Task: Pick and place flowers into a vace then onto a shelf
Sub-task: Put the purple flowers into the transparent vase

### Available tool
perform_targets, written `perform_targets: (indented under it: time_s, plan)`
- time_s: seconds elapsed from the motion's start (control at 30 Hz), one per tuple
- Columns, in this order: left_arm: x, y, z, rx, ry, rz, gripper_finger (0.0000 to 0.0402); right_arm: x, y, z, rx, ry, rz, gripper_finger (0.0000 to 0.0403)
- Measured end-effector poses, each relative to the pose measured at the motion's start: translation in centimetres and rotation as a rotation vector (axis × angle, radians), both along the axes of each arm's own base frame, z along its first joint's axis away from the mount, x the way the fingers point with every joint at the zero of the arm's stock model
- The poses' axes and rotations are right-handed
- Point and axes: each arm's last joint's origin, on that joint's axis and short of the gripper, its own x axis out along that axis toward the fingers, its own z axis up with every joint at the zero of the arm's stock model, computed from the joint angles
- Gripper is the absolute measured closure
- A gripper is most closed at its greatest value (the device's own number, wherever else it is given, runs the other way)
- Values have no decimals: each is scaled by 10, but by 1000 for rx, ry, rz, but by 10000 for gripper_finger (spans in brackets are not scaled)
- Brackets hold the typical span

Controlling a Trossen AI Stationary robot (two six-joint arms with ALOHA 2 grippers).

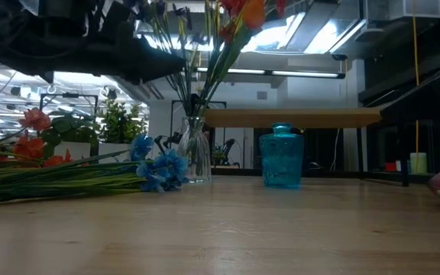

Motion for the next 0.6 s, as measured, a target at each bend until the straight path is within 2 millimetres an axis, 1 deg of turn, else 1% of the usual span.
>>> perform_targets:
  time_s: [0.1,0.33,0.6]
  plan:
    - [-3,-3,1,2,38,21,252,0,0,0,0,0,0,402]
    - [-8,-13,-6,-2,166,74,251,0,0,0,-5,3,2,402]
    - [-14,-28,-1,13,172,79,251,0,0,0,-8,6,4,402]
